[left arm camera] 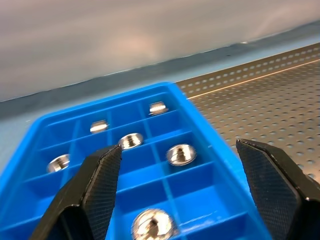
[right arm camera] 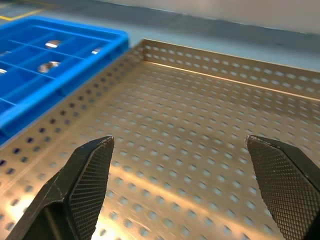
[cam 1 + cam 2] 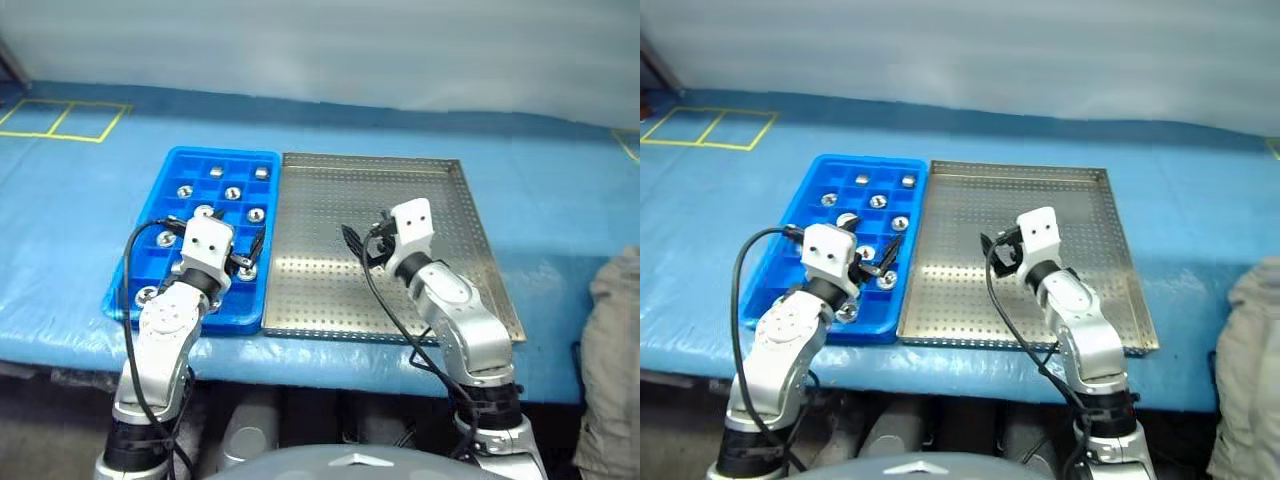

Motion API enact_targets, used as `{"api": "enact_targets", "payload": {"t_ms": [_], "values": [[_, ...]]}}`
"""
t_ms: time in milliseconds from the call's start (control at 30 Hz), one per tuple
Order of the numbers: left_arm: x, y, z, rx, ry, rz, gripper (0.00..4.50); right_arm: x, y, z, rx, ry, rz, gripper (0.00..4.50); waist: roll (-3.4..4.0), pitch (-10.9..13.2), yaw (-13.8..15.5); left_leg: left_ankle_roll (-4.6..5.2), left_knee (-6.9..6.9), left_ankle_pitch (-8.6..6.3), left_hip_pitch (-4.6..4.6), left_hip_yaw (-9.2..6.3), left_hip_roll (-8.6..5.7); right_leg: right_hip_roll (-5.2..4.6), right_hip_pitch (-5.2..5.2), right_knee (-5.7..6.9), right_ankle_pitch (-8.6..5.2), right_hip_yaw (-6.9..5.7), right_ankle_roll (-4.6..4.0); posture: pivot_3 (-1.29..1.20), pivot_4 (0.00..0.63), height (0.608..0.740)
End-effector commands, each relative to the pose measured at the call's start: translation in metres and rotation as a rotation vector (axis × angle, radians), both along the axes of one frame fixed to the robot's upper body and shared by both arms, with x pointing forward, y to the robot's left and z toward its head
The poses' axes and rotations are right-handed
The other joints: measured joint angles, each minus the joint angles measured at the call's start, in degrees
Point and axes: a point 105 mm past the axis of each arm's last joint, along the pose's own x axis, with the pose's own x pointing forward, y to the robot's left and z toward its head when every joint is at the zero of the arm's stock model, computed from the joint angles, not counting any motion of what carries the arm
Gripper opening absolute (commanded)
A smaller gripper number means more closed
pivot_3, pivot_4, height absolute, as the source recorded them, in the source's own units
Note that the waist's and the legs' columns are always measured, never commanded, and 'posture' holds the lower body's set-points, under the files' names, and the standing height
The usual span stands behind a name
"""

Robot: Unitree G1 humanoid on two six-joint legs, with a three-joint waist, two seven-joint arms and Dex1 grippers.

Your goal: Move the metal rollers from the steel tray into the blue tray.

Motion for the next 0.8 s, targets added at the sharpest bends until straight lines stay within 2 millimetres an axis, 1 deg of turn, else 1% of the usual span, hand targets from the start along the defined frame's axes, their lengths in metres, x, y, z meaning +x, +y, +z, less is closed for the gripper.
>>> {"api": "enact_targets", "payload": {"t_ms": [33, 100, 167, 300, 467, 800], "values": [[0.004, -0.004, 0.005, -0.013, -0.024, -0.015, 3.99, -0.009, -0.004, 0.012, 0.010, -0.042, -0.020, 4.46, 0.00, 0.00, -1.78, 0.00, 0.00, 0.00, 0.03, 0.02, 0.02, 0.03, 0.01, 0.01, -0.03, 0.05, 0.06, 0.08, 0.150, 0.740], [0.005, -0.004, 0.003, -0.017, -0.019, -0.013, 3.99, -0.012, -0.007, 0.009, 0.005, -0.031, -0.036, 4.46, 0.00, 0.00, -2.66, 0.00, -0.01, 0.00, 0.12, 0.08, 0.05, 0.07, 0.00, 0.10, -0.13, 0.20, 0.22, 0.07, 0.150, 0.740], [0.005, -0.004, 0.002, -0.018, -0.012, -0.012, 3.99, -0.015, -0.008, 0.008, 0.006, -0.024, -0.045, 4.46, 0.00, 0.00, -2.92, 0.00, 0.00, 0.01, 0.14, 0.10, 0.10, 0.16, -0.02, 0.16, -0.14, 0.37, 0.25, 0.07, 0.150, 0.740], [0.003, 0.001, -0.004, -0.022, 0.014, 0.014, 3.99, -0.016, -0.009, 0.006, 0.000, -0.020, -0.049, 4.46, -0.01, 0.00, -2.90, 0.02, 0.02, 0.04, 0.19, 0.18, 0.12, 0.17, -0.03, 0.21, -0.12, 0.57, 0.30, 0.09, 0.150, 0.740], [0.004, 0.005, -0.006, -0.031, 0.023, 0.037, 3.99, -0.015, -0.007, 0.006, 0.000, -0.019, -0.045, 4.46, -0.01, 0.01, -2.64, 0.12, 0.07, 0.09, 0.17, 0.27, 0.12, 0.02, -0.04, 0.18, -0.11, 0.70, 0.33, 0.10, 0.150, 0.740], [0.004, 0.000, -0.008, -0.040, 0.029, 0.012, 3.99, -0.015, -0.008, 0.002, -0.002, -0.012, -0.056, 4.46, -0.02, 0.00, -2.38, 0.18, 0.06, 0.12, 0.16, 0.35, 0.09, -0.01, -0.05, 0.15, -0.10, 0.78, 0.34, 0.10, 0.150, 0.740]]}}
